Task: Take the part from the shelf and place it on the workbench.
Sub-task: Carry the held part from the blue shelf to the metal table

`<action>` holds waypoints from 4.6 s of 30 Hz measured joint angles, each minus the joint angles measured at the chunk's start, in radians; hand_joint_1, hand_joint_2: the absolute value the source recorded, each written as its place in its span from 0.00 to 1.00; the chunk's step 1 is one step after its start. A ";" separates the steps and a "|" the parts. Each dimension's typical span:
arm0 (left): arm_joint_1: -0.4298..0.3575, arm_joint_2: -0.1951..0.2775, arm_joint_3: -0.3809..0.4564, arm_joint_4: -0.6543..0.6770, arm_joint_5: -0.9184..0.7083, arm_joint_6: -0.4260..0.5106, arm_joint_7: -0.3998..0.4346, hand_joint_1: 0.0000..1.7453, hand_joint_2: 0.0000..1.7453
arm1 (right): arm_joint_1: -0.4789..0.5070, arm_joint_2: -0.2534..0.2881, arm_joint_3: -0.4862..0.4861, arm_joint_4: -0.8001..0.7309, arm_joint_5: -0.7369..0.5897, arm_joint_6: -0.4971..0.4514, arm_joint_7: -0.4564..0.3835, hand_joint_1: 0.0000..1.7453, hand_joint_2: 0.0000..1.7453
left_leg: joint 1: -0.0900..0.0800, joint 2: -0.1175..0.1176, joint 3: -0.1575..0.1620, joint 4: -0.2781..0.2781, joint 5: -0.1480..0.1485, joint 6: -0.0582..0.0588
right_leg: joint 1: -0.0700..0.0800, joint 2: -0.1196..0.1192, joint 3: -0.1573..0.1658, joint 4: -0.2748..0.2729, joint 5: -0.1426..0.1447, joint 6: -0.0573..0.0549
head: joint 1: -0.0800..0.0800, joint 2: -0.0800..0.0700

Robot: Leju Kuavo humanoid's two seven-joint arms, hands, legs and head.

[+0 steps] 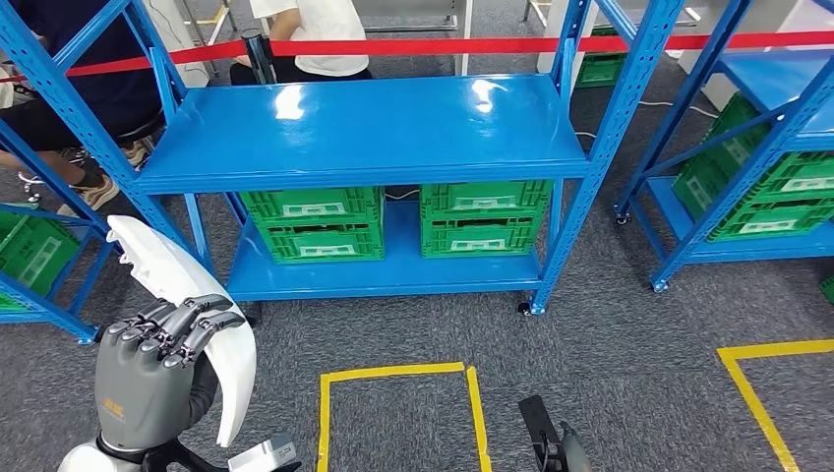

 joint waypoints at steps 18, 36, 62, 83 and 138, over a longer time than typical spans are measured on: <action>0.026 0.014 -0.003 -0.004 0.156 -0.079 -0.078 1.00 1.00 | 0.002 0.008 0.000 0.000 0.011 -0.012 -0.011 0.00 0.00 | 0.004 0.069 0.032 -0.045 0.016 0.042 | -0.001 -0.037 -0.068 0.156 -0.096 0.040 | -0.001 0.000; 0.019 0.000 -0.003 0.043 0.238 -0.044 -0.112 1.00 1.00 | 0.014 -0.003 -0.009 -0.001 0.009 -0.045 0.040 0.00 0.00 | 0.010 0.071 -0.129 0.255 -0.105 -0.022 | 0.001 -0.058 -0.006 0.001 0.002 -0.013 | -0.011 0.000; 0.229 0.033 0.116 -0.034 0.188 0.039 -0.102 1.00 1.00 | 0.015 0.032 -0.076 0.000 -0.026 -0.057 -0.009 0.00 0.00 | 0.009 -0.005 -0.018 0.029 -0.016 -0.012 | -0.003 -0.009 -0.007 0.010 0.000 -0.006 | -0.007 0.000; 0.193 -0.007 0.164 -0.056 0.055 -0.002 -0.010 1.00 1.00 | 0.007 0.027 -0.083 0.000 -0.027 -0.073 0.026 0.00 0.00 | 0.005 0.023 0.039 -0.047 0.018 0.042 | 0.006 -0.015 -0.118 0.252 -0.104 0.029 | -0.005 0.000; 0.097 -0.022 0.177 -0.068 0.034 0.031 0.027 1.00 1.00 | 0.000 0.004 -0.070 -0.001 0.045 -0.043 -0.003 0.00 0.00 | -0.002 0.098 0.030 -0.033 0.005 0.034 | 0.007 -0.110 0.003 0.013 -0.014 0.034 | -0.015 0.000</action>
